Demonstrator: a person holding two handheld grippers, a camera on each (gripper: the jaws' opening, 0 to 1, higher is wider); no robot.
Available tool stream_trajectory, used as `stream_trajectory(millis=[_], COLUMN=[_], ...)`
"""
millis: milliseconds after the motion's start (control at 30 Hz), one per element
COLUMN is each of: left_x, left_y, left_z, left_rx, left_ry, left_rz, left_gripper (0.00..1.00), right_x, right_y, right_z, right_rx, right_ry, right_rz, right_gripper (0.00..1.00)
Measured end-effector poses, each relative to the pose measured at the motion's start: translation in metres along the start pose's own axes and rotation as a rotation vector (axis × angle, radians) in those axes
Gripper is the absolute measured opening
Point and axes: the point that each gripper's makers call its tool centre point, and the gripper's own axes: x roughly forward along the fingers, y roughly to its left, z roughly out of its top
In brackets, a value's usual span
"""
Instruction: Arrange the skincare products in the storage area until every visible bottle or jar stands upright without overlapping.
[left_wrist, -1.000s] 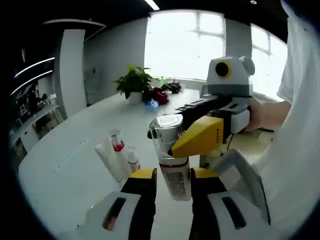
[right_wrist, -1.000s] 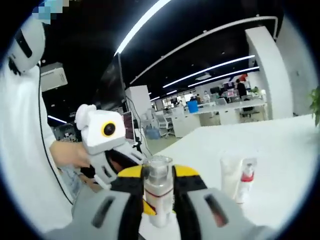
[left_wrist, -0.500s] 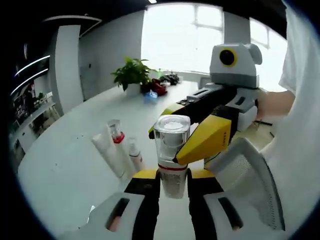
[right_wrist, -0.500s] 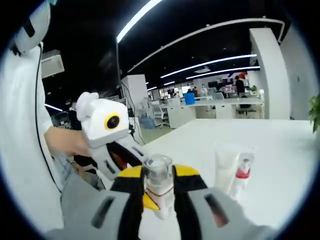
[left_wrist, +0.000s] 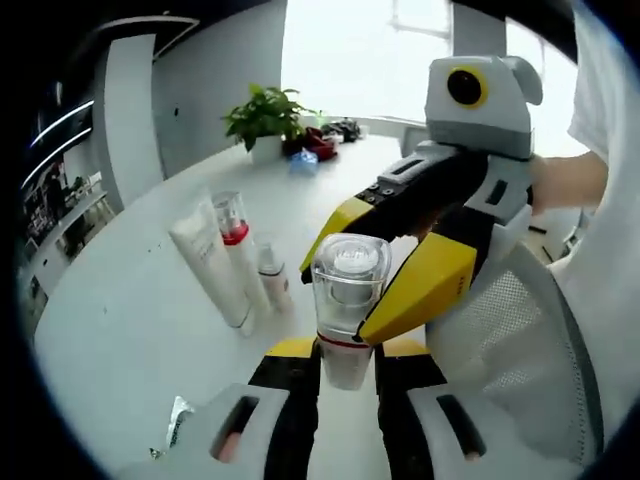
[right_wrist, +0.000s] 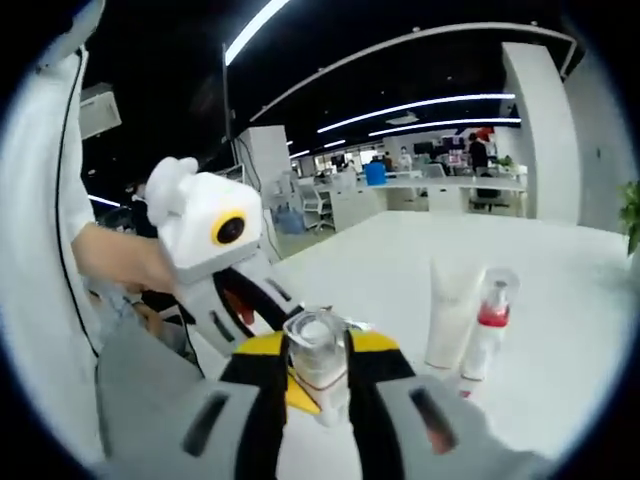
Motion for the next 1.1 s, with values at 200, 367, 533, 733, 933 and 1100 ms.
stream_trajectory(millis=[200,367,533,733,933,1100], left_x=[0.01,0.023,0.036,0.046,0.053,0.059], left_y=[0.008,0.011,0.014,0.016,0.02,0.022], left_z=[-0.011,-0.017,-0.022,-0.024,-0.028,-0.032], left_rx=[0.005,0.003,0.019,0.013,0.024,0.024], left_ry=[0.025,0.017,0.011,-0.005,0.0,0.009], left_rz=[0.0,-0.005,-0.005,-0.004,-0.001,-0.007], left_gripper=[0.17,0.17,0.17,0.17,0.17,0.17], right_x=[0.008,0.011,0.011,0.009,0.011,0.013], right_y=[-0.006,-0.013,-0.02,-0.028,-0.034,-0.038], right_z=[-0.013,-0.024,-0.035,-0.043,-0.049,-0.056], right_rx=[-0.007,-0.029,-0.054,-0.044,-0.042,-0.033], right_ry=[0.022,0.064,0.106,0.121,0.136,0.145], right_rz=[-0.008,-0.03,-0.049,-0.069,-0.081,-0.093], right_gripper=[0.22,0.22,0.22,0.22,0.22,0.23])
